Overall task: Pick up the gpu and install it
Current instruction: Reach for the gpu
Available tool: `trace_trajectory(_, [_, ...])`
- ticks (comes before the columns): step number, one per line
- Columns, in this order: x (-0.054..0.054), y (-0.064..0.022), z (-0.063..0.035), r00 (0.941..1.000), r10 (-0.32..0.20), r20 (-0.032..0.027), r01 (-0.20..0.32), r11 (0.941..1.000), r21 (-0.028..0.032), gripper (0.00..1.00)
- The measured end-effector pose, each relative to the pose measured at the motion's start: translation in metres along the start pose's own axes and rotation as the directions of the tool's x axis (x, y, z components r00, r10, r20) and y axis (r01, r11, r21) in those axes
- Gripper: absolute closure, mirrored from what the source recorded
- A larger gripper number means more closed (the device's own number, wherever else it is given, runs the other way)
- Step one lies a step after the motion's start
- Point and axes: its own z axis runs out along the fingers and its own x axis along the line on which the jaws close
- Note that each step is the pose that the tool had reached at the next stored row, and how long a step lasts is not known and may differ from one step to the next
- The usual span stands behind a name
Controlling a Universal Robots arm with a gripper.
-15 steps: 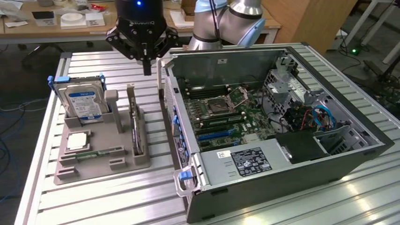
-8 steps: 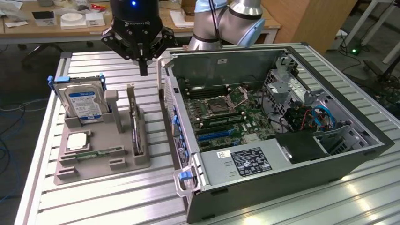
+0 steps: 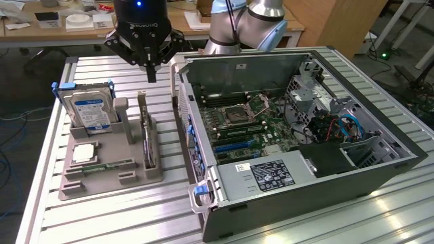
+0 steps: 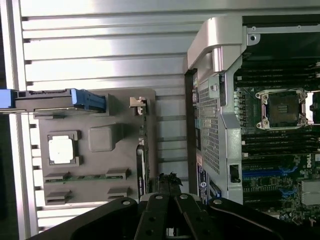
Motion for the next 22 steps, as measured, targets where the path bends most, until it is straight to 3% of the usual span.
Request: trace_trajectory(22, [0.023, -0.0019, -0.0001, 1.0, 0.0, -0.0005, 0.0, 1.0, 0.0001, 0.89])
